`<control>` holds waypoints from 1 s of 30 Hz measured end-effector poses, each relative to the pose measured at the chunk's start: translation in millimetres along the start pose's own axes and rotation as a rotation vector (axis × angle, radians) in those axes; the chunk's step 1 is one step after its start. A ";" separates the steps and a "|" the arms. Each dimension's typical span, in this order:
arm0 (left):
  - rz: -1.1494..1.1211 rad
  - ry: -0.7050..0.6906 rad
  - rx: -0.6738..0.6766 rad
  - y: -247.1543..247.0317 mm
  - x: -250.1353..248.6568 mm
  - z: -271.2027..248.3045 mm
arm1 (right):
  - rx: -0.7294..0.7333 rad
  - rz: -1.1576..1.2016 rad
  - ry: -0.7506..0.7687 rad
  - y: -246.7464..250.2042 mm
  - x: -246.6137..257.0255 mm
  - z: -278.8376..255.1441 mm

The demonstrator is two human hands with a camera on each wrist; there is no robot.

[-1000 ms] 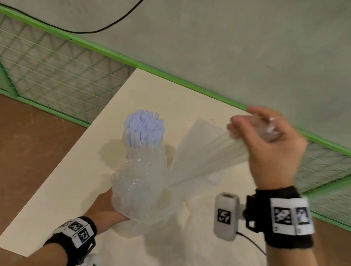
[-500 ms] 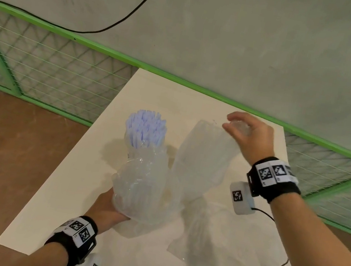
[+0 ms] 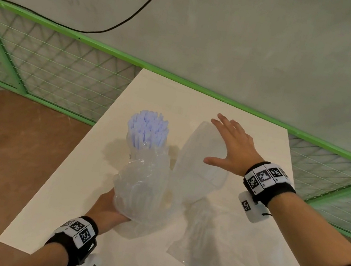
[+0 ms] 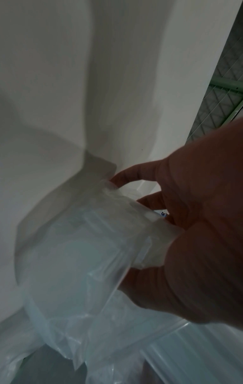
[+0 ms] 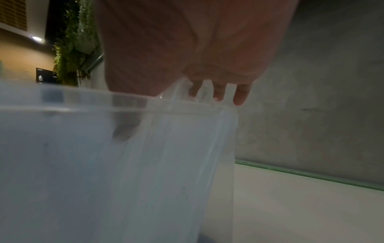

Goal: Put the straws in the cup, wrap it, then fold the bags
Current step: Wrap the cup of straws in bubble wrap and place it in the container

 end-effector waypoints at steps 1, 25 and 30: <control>0.003 0.001 -0.002 0.1 0.0 0.0 | -0.008 0.020 -0.006 -0.4 0.9 2.0; 0.005 0.000 -0.041 0.9 1.6 -0.9 | 0.018 0.127 -0.061 -12.2 10.5 30.0; 0.006 -0.002 -0.036 -1.9 0.7 -0.4 | -0.100 0.090 -0.110 -16.1 10.4 34.4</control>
Point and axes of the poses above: each hand's wrist, its own z-axis towards the middle knuckle, its own y-axis out of the back of the hand, x = y × z, the point moved 5 cm from there along z, towards the middle knuckle, and after that the axes turned 3 degrees about z, right-handed, at the moved point
